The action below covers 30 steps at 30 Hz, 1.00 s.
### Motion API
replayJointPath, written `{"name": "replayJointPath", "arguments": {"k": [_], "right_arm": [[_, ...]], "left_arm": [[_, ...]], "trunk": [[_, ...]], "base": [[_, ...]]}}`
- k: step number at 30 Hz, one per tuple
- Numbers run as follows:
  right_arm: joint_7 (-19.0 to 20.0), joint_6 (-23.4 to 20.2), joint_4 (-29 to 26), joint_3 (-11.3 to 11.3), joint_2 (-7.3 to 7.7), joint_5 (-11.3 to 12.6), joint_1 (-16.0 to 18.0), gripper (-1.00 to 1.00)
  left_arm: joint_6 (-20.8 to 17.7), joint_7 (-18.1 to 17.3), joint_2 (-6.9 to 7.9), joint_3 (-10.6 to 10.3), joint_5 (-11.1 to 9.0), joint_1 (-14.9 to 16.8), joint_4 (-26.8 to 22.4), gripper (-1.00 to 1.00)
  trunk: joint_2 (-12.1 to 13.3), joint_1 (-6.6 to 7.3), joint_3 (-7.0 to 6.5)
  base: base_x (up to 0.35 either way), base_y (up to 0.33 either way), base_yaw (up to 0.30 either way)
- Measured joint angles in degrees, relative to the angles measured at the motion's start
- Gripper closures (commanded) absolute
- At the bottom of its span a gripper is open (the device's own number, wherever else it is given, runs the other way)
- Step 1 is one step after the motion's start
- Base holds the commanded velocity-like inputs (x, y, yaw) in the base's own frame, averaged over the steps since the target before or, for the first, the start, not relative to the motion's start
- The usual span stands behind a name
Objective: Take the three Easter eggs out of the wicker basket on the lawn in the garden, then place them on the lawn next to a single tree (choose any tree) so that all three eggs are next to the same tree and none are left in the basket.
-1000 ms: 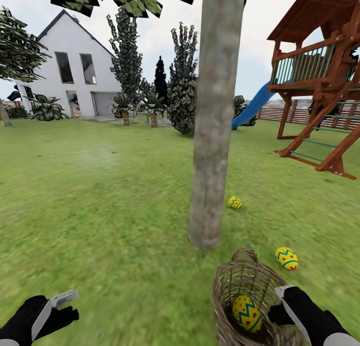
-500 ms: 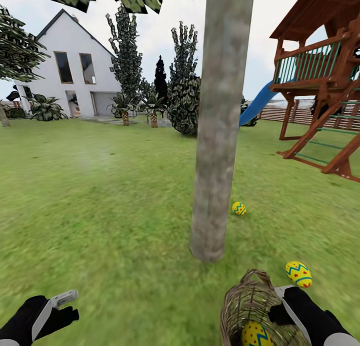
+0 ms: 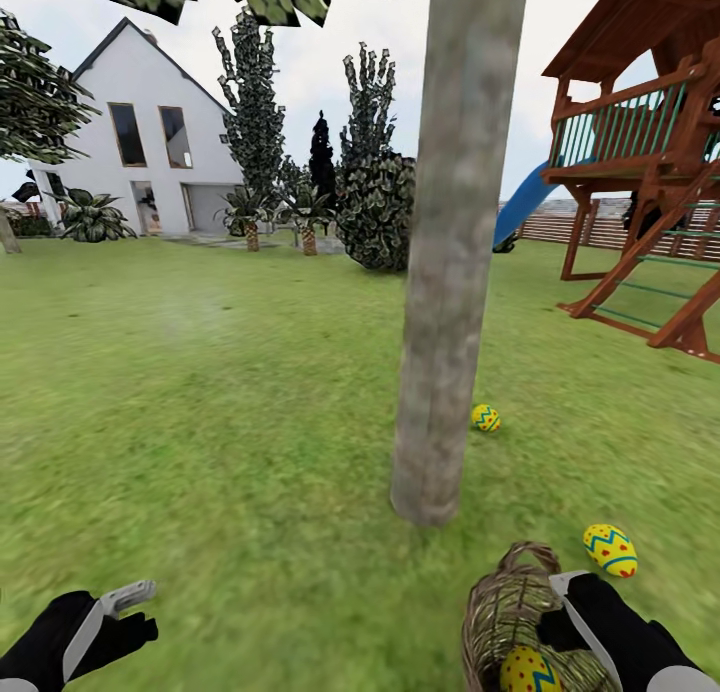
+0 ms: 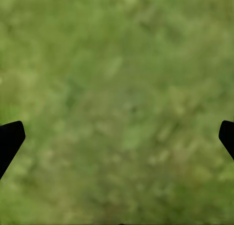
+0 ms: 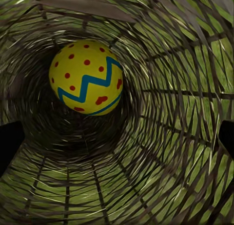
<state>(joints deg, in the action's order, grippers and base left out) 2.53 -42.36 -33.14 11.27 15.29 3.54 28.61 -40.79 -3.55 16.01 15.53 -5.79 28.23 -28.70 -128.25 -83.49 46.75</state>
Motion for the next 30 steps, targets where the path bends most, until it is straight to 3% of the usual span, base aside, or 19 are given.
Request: {"name": "replayJointPath", "arguments": {"k": [19, 30], "right_arm": [[-0.01, -0.02, -0.01, 0.04, 0.00, -0.09, 0.00, -1.00], [-0.01, -0.02, -0.01, 0.05, 0.00, -0.09, 0.00, -1.00]], "left_arm": [[0.04, 0.00, -0.09, -0.11, 0.02, 0.02, 0.02, -1.00], [0.07, 0.06, -0.10, -0.12, 0.02, 0.00, -0.03, -1.00]], "trunk": [[0.00, 0.00, 0.00], [0.00, 0.00, 0.00]], "base": [[0.068, 0.015, 0.000], [0.188, 0.012, 0.000]]}}
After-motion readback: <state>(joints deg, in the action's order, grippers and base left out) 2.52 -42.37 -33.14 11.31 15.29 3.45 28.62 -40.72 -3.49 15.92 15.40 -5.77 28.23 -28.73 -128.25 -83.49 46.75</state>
